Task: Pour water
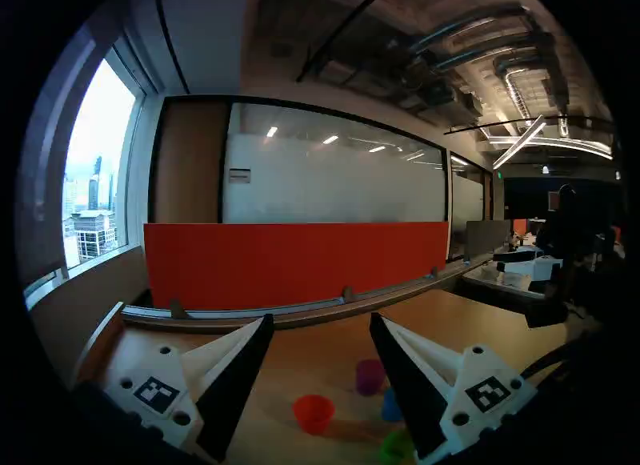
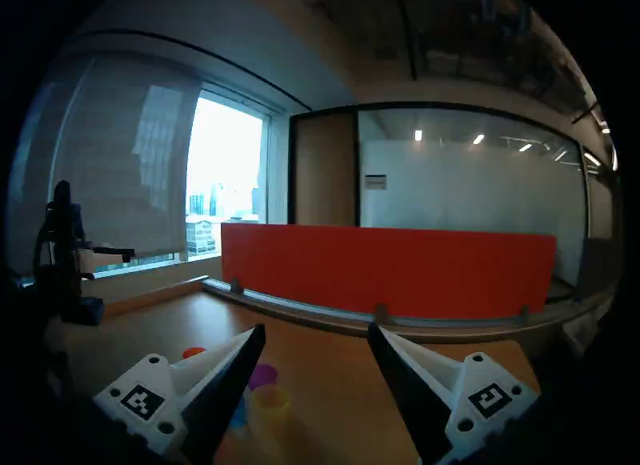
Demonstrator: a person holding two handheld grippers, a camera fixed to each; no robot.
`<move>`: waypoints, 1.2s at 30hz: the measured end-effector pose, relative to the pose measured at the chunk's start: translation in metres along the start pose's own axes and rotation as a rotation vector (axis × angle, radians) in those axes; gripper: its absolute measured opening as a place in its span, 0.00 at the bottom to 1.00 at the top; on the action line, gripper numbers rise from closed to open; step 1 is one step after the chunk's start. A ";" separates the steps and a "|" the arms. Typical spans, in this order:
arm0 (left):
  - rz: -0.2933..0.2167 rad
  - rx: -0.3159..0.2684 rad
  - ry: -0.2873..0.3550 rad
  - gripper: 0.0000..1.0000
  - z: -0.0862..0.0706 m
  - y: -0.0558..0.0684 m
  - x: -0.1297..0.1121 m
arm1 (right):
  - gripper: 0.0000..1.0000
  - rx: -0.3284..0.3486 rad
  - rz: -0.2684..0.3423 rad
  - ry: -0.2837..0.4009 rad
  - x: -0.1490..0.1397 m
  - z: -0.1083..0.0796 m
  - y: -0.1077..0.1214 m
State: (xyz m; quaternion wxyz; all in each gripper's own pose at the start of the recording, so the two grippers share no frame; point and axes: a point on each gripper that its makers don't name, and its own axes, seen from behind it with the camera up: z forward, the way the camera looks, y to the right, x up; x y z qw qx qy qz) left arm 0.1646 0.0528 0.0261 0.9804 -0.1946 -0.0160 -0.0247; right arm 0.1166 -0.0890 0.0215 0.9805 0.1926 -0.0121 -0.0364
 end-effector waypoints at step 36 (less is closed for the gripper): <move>-0.023 -0.256 -0.045 0.89 0.011 0.050 0.000 | 0.99 0.320 -0.053 -0.004 0.021 -0.001 -0.073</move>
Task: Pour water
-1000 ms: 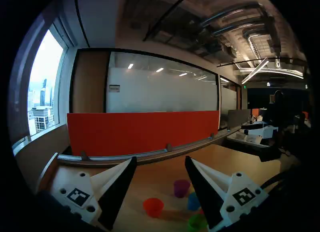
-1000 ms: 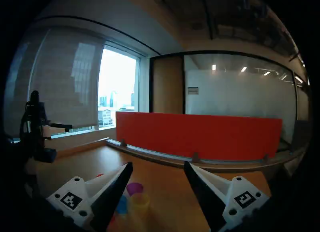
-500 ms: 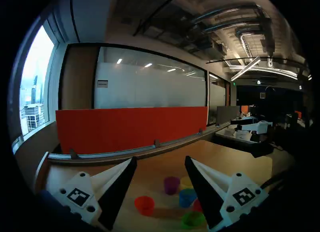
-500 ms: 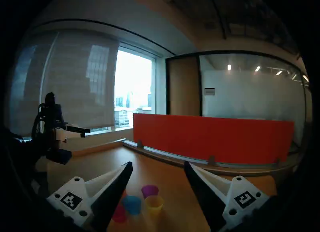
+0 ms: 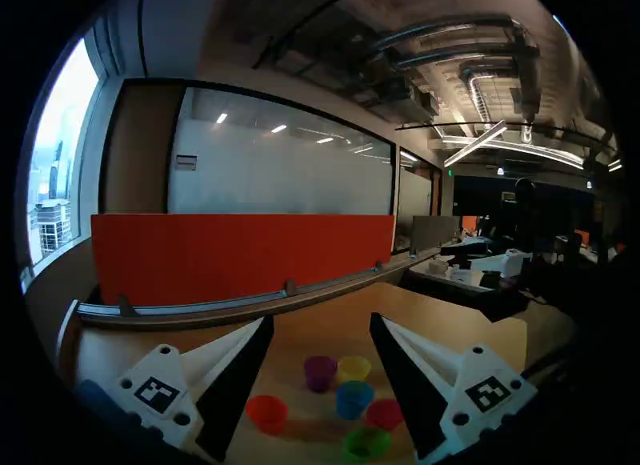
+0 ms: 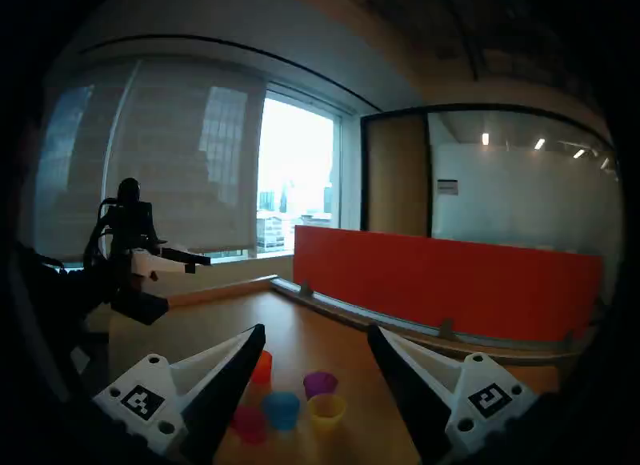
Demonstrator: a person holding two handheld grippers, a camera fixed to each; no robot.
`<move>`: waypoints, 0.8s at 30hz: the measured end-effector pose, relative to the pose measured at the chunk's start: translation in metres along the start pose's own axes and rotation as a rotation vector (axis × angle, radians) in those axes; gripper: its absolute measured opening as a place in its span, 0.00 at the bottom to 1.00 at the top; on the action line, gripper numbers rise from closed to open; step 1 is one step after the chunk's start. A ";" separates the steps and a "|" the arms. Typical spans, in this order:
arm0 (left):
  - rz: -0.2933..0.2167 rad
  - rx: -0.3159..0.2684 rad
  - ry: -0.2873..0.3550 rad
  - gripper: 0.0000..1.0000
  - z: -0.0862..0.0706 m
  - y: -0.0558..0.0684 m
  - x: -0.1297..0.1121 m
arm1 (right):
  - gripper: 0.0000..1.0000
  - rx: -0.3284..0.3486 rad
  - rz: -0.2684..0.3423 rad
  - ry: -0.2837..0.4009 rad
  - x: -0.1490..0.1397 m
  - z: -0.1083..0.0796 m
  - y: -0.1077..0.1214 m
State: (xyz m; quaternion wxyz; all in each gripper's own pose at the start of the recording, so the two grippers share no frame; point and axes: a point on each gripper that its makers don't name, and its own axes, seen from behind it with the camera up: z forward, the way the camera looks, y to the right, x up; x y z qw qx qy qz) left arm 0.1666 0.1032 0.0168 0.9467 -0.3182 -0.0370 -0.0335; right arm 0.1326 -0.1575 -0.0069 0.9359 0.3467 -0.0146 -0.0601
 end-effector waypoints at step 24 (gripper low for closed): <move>0.068 -0.074 -0.110 0.89 0.003 0.010 -0.033 | 1.00 0.067 -0.087 -0.115 -0.027 0.007 -0.006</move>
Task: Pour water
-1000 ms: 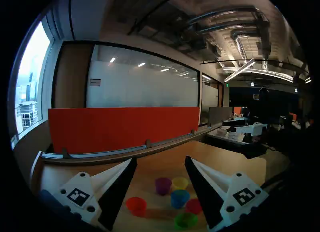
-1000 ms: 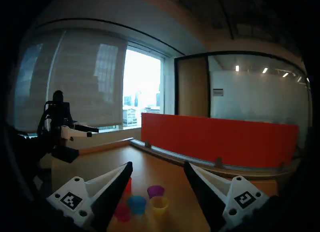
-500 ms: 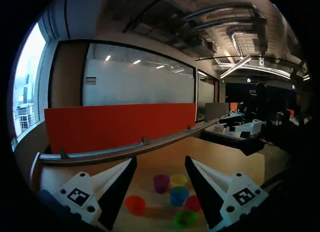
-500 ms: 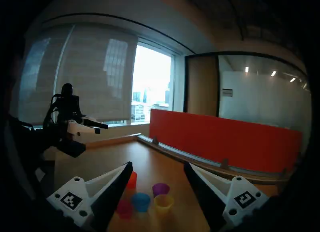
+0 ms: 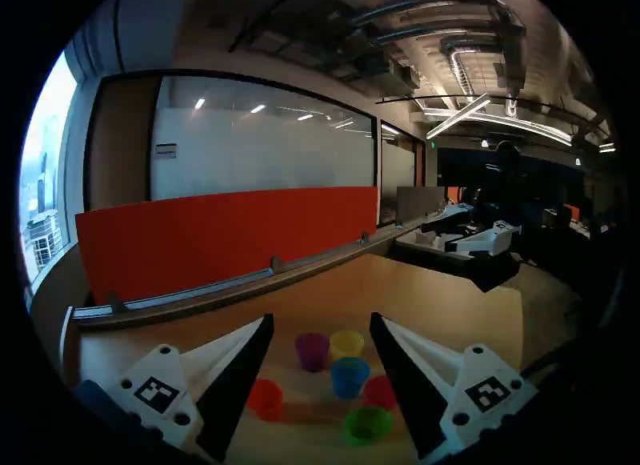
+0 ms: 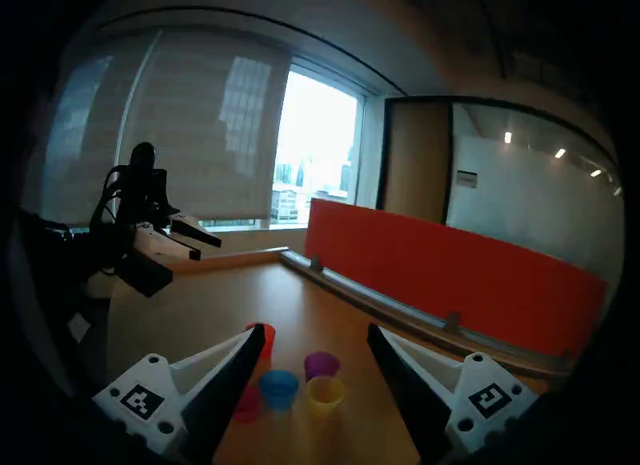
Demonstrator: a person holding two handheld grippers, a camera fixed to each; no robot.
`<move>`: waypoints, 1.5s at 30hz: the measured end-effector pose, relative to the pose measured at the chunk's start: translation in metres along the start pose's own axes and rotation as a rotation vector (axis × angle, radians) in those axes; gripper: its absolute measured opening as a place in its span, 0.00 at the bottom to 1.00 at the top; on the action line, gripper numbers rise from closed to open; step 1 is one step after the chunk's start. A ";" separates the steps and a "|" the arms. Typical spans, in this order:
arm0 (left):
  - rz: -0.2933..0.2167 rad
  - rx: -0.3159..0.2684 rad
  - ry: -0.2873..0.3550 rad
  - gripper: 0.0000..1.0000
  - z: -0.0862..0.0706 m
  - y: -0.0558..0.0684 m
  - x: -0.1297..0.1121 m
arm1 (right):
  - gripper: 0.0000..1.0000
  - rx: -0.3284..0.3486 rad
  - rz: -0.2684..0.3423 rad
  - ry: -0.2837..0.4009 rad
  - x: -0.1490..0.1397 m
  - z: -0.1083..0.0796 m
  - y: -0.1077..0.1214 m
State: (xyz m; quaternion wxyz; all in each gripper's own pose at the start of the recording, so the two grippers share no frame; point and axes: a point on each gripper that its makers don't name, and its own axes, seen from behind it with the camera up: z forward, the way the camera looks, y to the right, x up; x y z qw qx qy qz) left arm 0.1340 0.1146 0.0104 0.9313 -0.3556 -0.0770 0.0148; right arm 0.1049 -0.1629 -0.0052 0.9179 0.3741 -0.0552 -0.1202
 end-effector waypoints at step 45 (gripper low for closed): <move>0.167 -0.141 -0.152 0.89 0.008 0.041 -0.043 | 1.00 0.117 -0.101 -0.173 -0.030 0.010 -0.010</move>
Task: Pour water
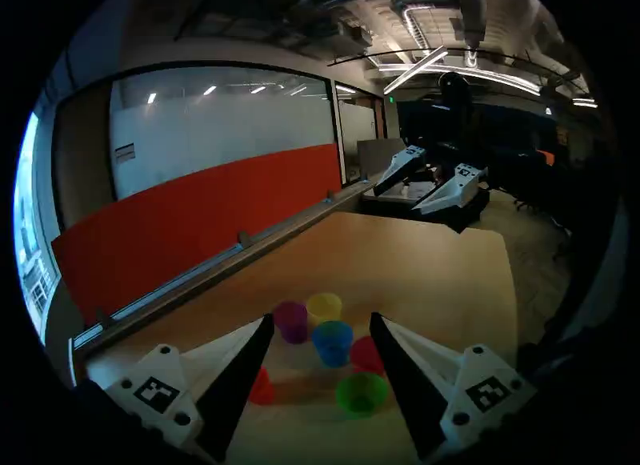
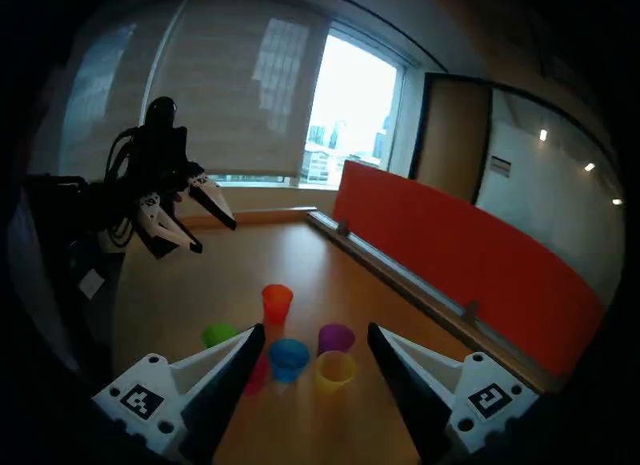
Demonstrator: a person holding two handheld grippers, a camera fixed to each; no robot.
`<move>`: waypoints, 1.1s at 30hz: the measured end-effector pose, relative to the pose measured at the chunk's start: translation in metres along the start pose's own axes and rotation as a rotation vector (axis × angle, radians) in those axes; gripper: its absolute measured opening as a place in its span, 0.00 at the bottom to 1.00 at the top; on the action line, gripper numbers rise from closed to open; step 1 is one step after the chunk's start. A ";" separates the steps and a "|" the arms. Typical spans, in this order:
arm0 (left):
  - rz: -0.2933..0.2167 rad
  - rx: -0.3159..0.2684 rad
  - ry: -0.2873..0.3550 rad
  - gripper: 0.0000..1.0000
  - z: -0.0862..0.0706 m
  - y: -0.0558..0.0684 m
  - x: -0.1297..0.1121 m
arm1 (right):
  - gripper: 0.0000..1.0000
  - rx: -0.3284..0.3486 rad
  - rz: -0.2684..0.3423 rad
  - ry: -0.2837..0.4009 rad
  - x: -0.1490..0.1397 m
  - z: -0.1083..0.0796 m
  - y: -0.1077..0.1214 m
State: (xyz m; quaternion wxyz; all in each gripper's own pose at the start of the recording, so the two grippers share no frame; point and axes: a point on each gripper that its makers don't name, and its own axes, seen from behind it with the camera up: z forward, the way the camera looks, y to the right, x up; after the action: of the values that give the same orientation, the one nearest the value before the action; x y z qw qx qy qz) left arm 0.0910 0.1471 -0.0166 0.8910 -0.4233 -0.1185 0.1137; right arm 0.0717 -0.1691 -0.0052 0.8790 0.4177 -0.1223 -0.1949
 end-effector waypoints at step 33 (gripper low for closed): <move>0.036 -0.109 -0.117 0.89 0.019 0.028 -0.058 | 1.00 0.039 -0.020 -0.083 -0.028 0.026 0.002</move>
State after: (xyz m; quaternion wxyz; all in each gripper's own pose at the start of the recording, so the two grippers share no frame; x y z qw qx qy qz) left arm 0.0270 0.1605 -0.0334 0.8559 -0.4660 -0.1685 0.1477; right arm 0.0372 -0.1731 0.0108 0.8630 0.4273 -0.1580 -0.2184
